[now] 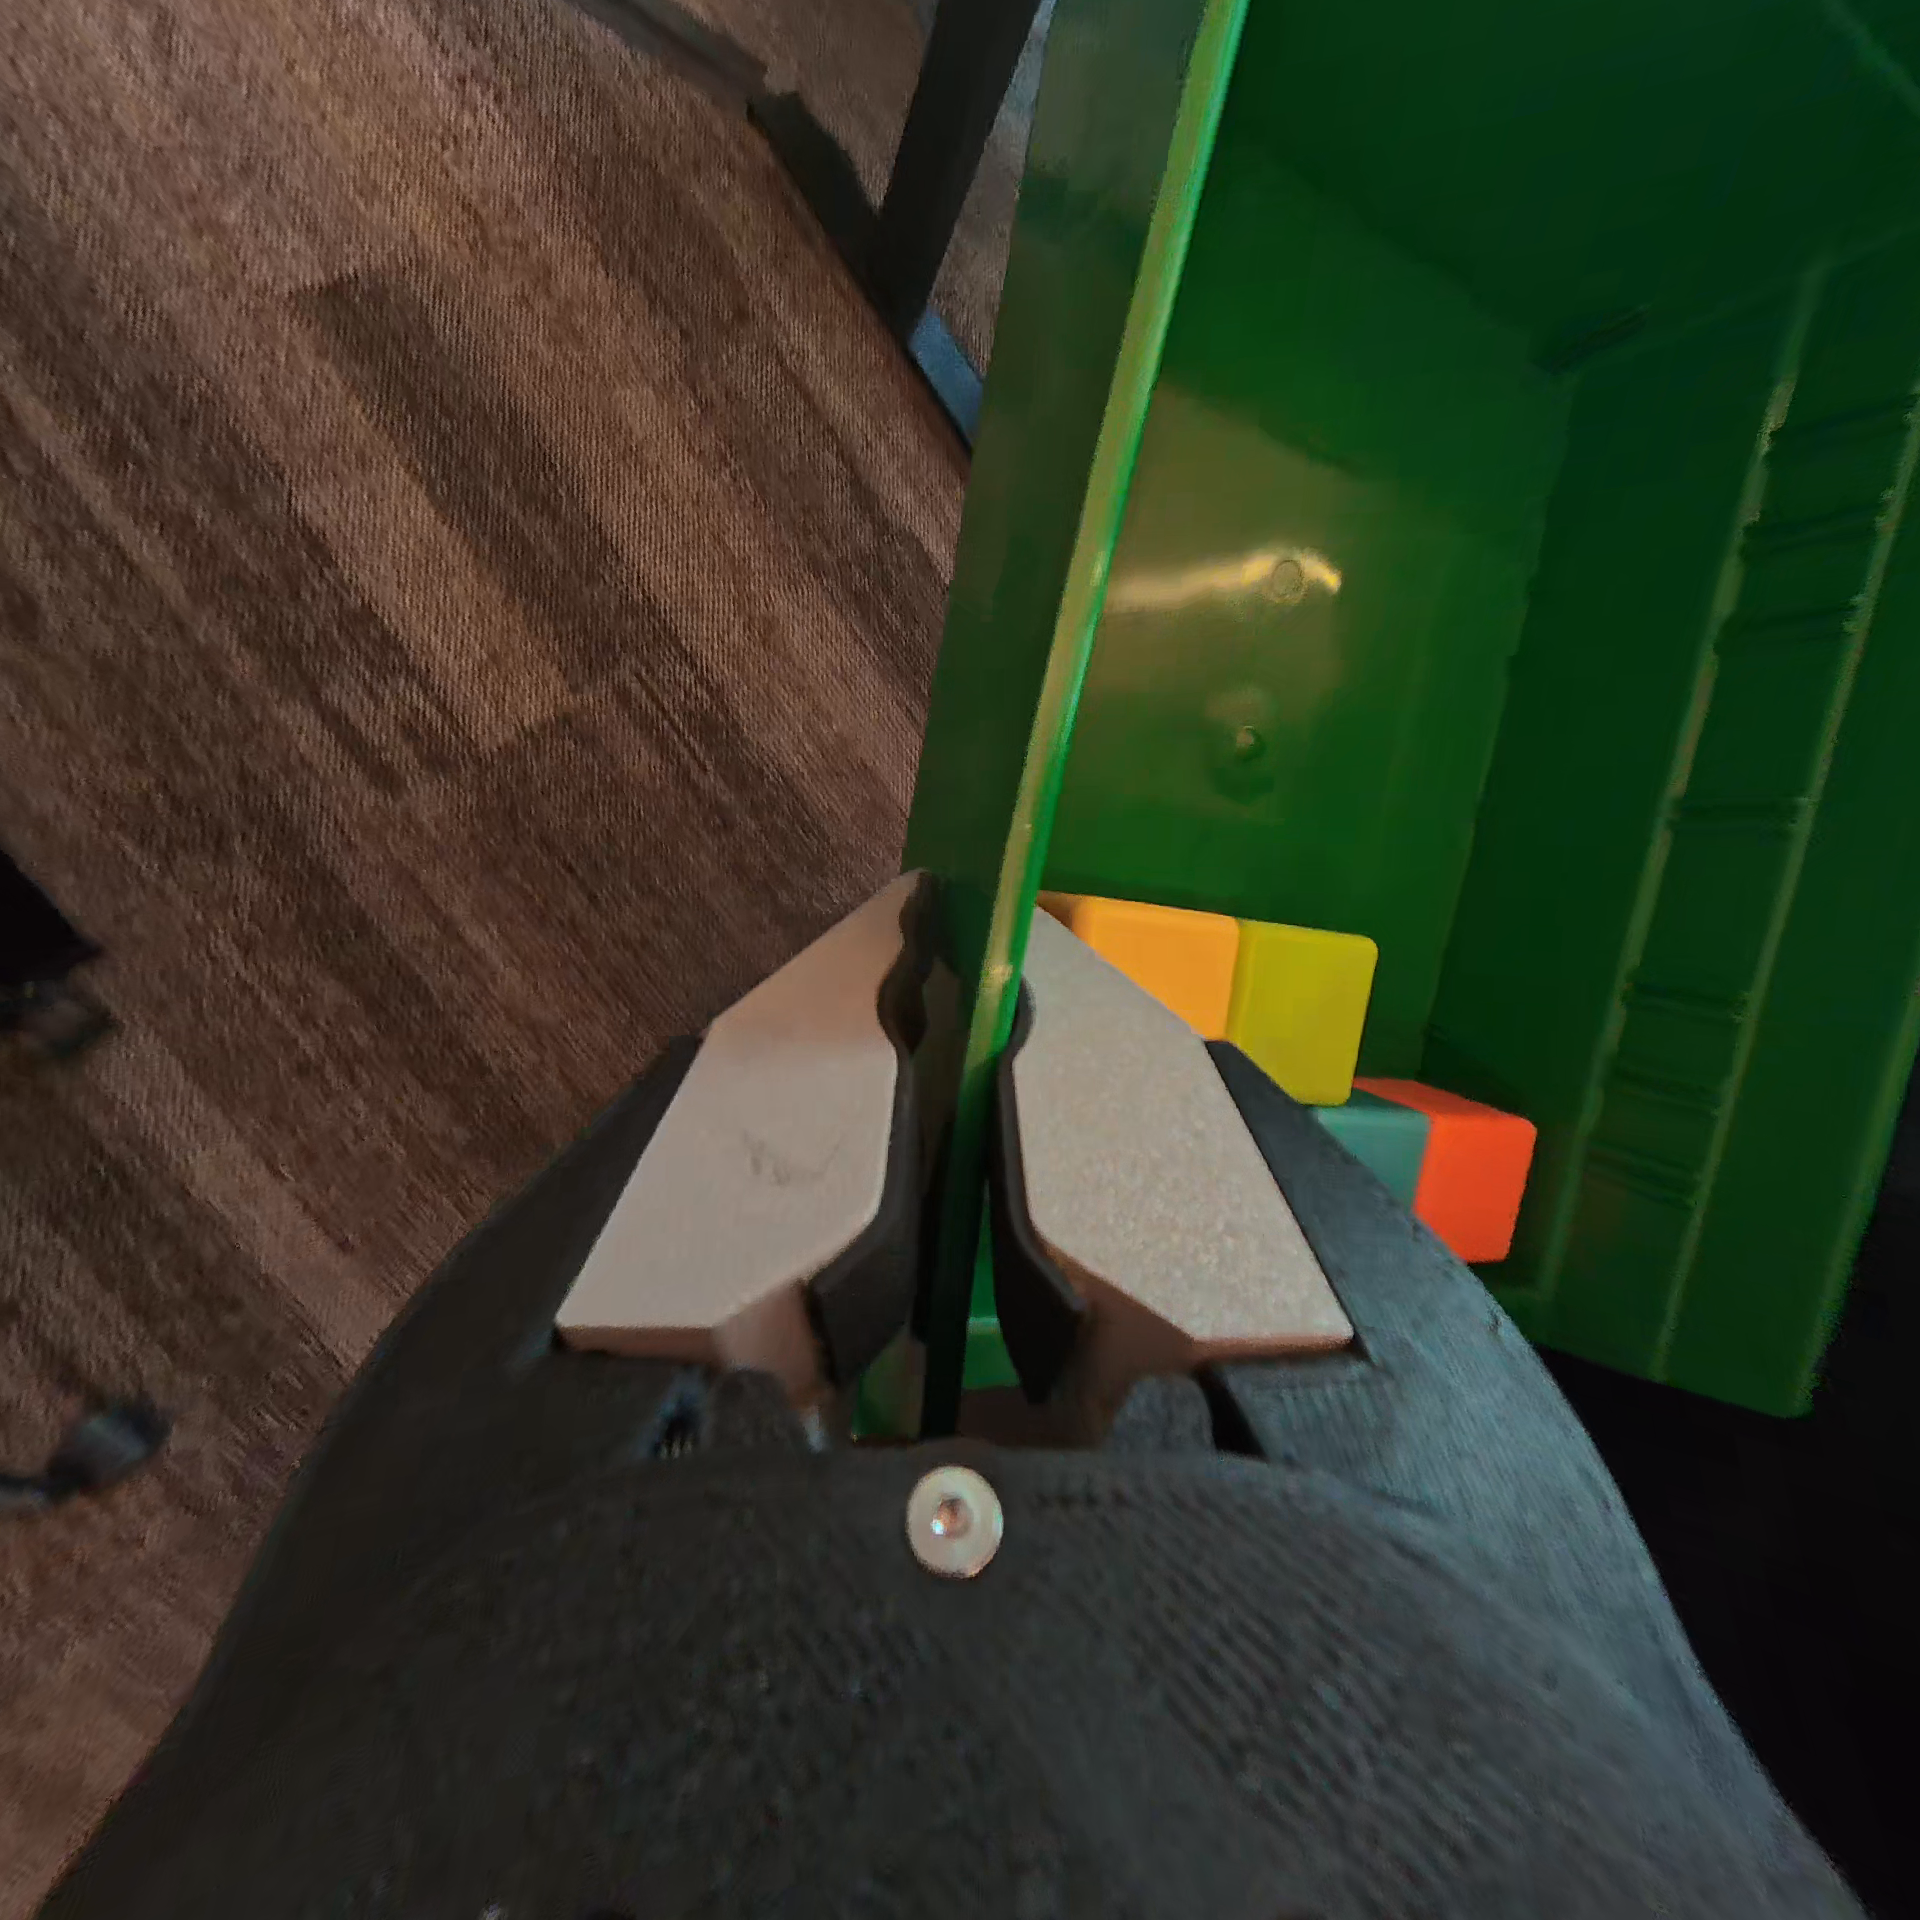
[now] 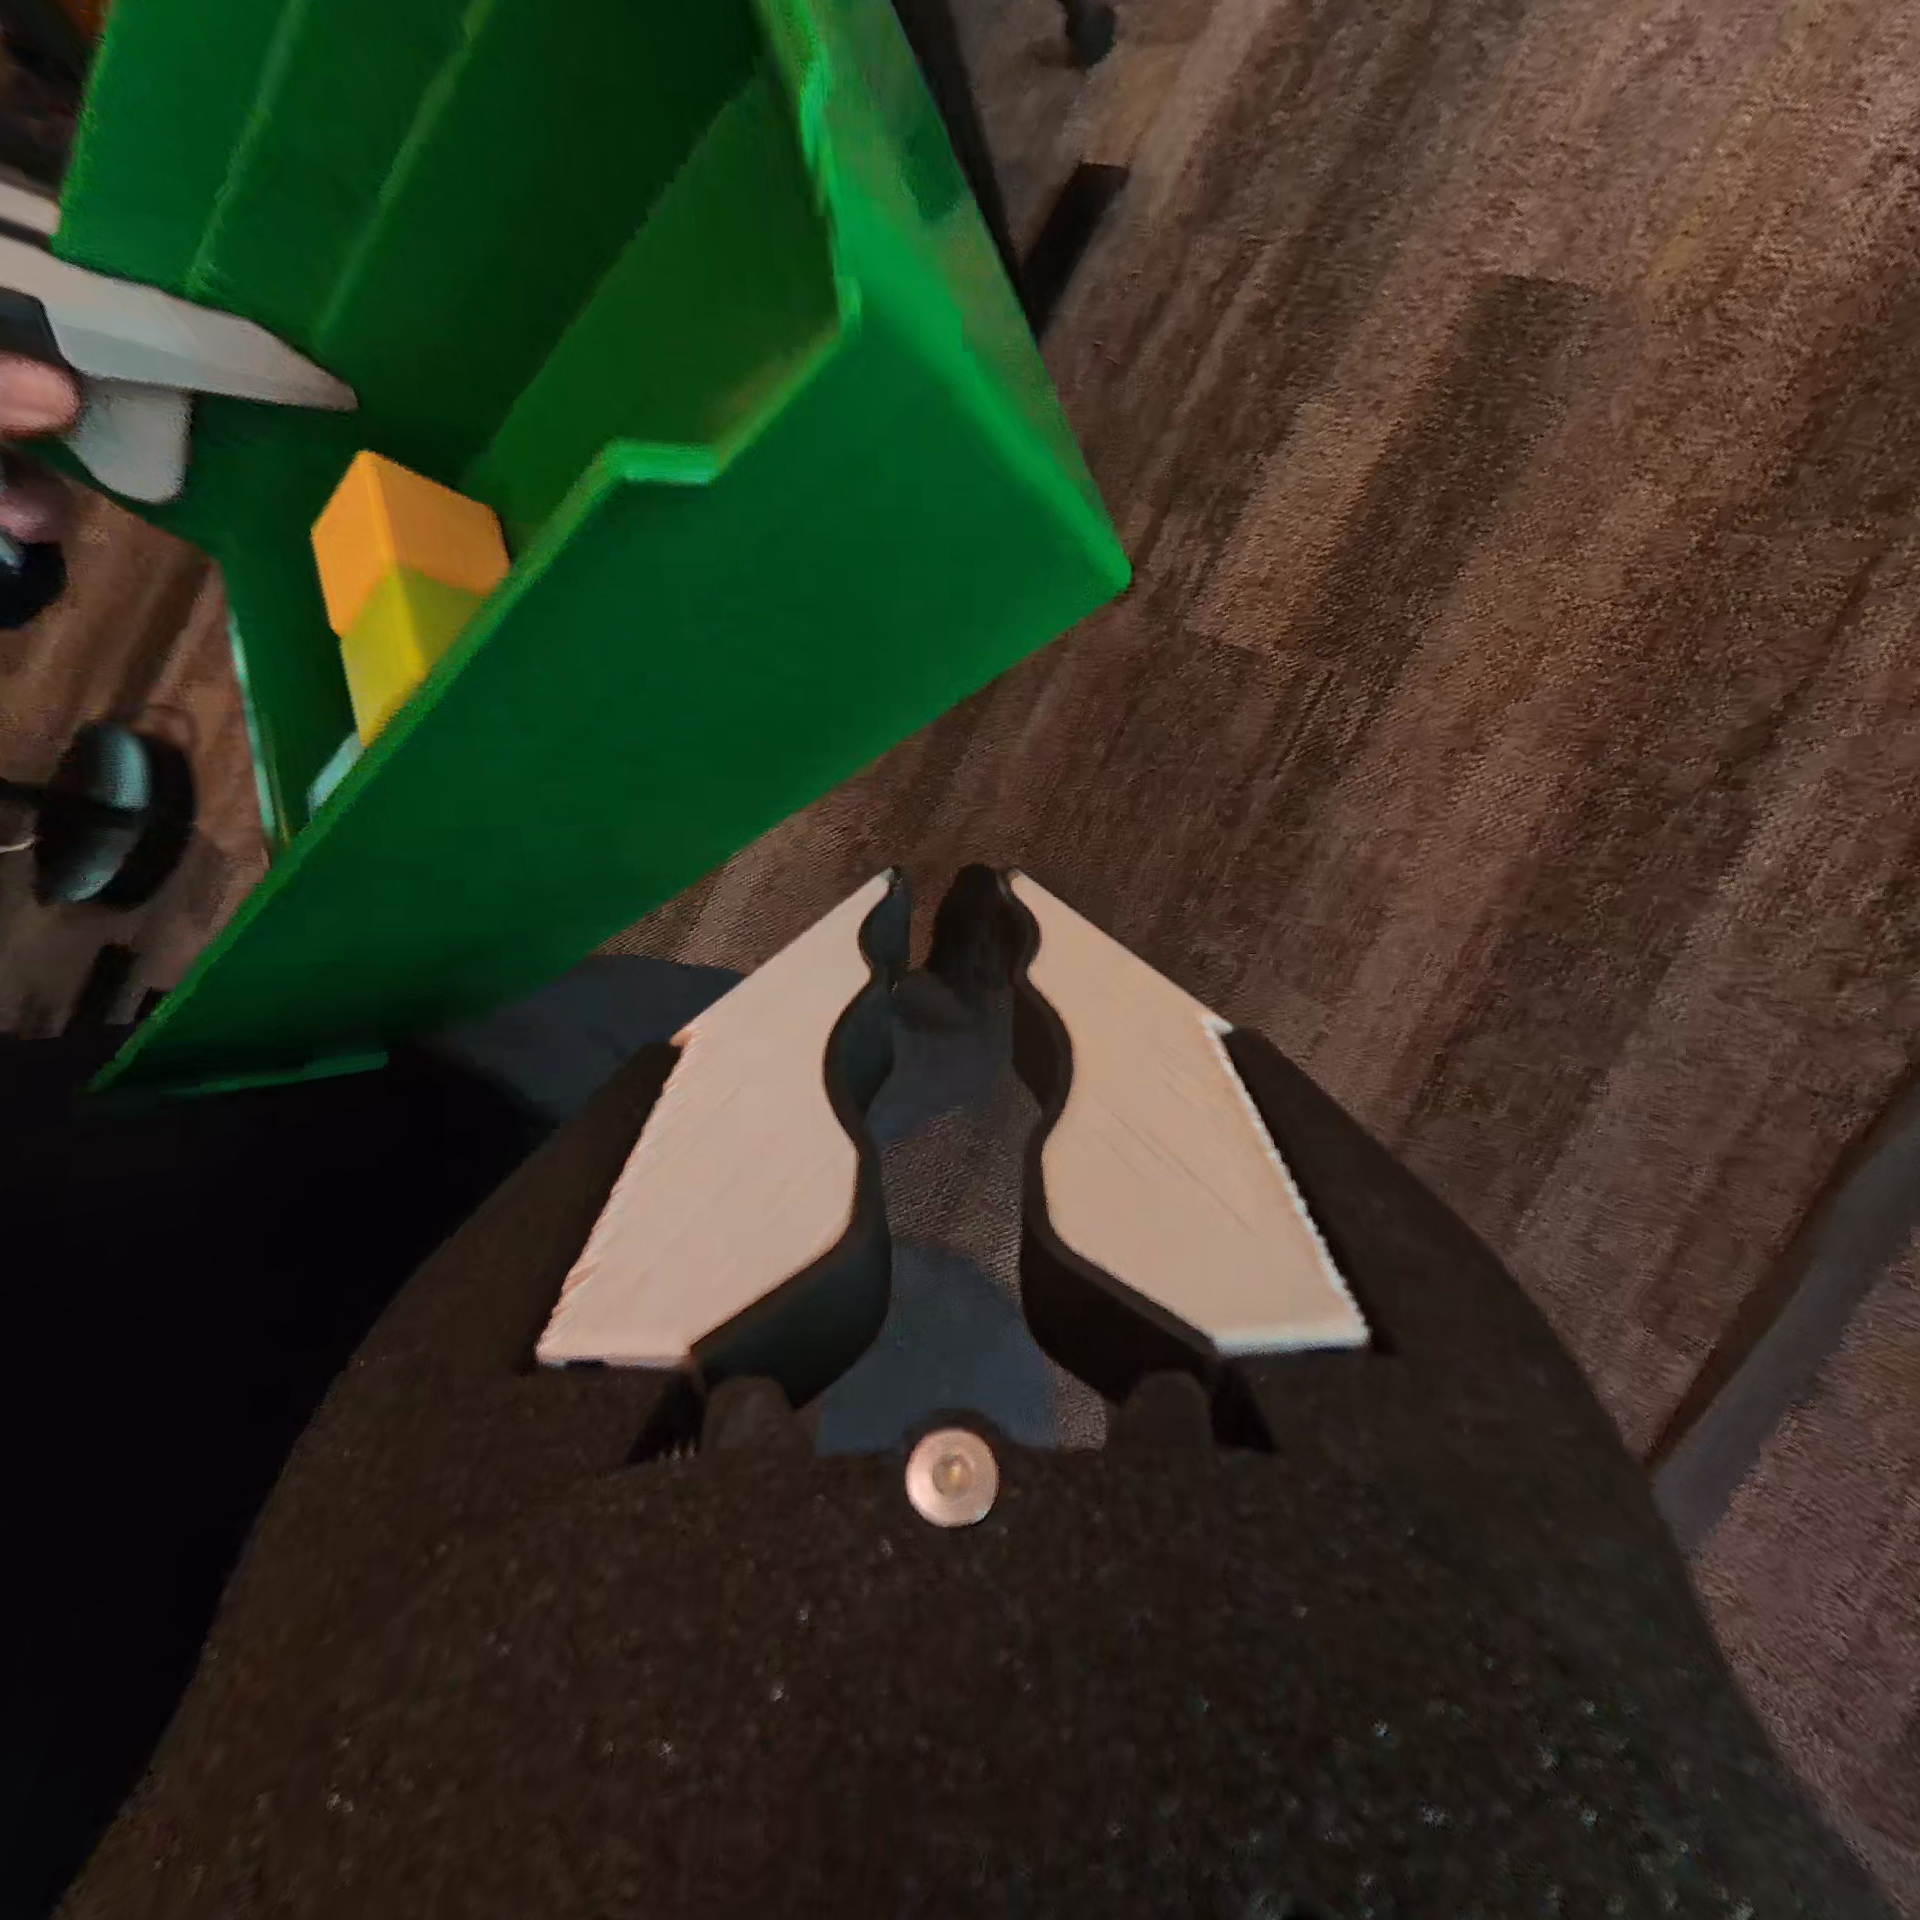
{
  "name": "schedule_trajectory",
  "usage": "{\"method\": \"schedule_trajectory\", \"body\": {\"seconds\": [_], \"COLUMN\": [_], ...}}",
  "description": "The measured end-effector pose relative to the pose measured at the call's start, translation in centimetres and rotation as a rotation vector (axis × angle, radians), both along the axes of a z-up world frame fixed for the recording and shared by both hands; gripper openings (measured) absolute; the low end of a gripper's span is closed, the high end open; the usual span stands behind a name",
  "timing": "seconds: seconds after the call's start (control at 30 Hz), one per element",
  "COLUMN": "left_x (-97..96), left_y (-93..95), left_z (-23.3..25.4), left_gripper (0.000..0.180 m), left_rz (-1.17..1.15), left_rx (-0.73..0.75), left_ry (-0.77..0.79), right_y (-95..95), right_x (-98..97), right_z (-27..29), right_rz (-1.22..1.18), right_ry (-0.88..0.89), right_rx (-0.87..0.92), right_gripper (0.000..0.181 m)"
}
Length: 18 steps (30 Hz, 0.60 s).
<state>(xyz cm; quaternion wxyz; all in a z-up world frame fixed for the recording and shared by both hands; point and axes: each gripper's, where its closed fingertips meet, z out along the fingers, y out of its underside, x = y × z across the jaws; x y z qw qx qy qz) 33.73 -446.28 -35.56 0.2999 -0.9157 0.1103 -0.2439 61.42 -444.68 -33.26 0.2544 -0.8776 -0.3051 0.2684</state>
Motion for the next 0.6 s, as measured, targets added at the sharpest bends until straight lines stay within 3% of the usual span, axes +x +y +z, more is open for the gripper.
{"method": "schedule_trajectory", "body": {"seconds": [0.2,0.4,0.6], "left_x": [-7.4,-13.4,-19.0], "left_y": [18.0,34.7,53.7], "left_z": [2.4,1.0,1.0], "left_gripper": [0.005,0.005,0.005], "left_rz": [-0.048,-0.016,0.02], "left_rx": [0.019,-0.01,-0.022], "left_ry": [0.033,0.028,0.112], "right_y": [13.2,24.5,45.4], "right_x": [-8.2,-21.5,-25.8], "right_z": [3.0,3.8,3.2], "right_rz": [0.092,0.308,0.267], "right_ry": [-0.064,0.074,0.173], "right_rx": [0.045,0.102,0.112], "right_gripper": [0.015,0.005,0.006]}}
